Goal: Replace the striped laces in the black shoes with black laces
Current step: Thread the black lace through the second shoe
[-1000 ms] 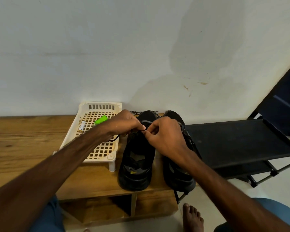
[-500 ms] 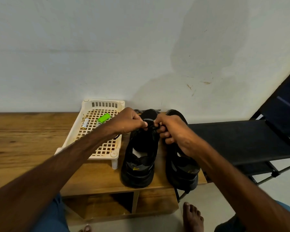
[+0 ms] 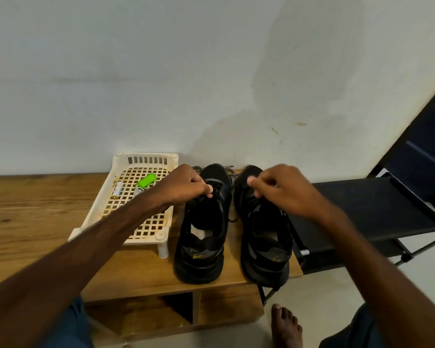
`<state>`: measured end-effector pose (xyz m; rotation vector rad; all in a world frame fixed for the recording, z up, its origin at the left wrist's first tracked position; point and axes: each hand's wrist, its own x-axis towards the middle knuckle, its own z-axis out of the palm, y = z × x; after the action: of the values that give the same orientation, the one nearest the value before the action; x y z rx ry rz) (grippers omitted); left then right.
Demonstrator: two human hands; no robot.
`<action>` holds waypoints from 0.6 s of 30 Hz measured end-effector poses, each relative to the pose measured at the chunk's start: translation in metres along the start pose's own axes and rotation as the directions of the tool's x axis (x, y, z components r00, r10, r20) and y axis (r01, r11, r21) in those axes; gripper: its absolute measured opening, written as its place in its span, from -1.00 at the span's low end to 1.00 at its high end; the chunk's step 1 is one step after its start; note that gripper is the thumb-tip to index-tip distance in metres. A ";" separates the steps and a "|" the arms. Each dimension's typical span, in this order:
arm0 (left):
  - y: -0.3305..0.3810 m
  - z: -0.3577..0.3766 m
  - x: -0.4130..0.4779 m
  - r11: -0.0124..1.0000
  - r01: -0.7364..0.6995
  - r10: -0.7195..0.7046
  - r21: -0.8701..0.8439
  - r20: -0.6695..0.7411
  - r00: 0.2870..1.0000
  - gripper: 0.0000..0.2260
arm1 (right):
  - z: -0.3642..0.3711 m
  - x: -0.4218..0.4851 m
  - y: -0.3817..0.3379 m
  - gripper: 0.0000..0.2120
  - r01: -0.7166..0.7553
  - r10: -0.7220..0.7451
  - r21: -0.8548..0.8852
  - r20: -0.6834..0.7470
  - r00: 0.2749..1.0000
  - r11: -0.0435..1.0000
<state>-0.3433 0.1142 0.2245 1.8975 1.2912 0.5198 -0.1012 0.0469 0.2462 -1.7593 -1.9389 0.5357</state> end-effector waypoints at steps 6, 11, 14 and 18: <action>0.001 -0.003 0.000 1.000 0.007 -0.007 -0.002 0.022 1.000 -0.87 | 0.022 0.004 -0.014 -0.66 0.160 -0.176 -0.140 -0.106 0.979 0.977; -0.003 -0.001 0.004 1.000 0.015 -0.014 -0.012 0.032 0.999 -0.85 | 0.049 0.005 -0.035 -0.73 0.101 -0.101 0.000 0.033 0.994 0.995; -0.009 -0.003 0.006 0.998 0.025 -0.024 -0.050 0.028 0.999 -0.88 | 0.052 0.013 -0.034 -0.88 0.055 -0.053 0.091 -0.019 0.998 0.994; -0.013 -0.009 0.006 0.996 0.040 -0.037 -0.084 0.042 0.998 -0.88 | 0.048 0.019 -0.028 -0.91 -0.024 0.024 0.183 0.002 1.000 0.983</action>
<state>-0.3547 0.1256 0.2194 1.8009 1.2572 0.5059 -0.1529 0.0637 0.2249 -1.6685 -1.8083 0.6988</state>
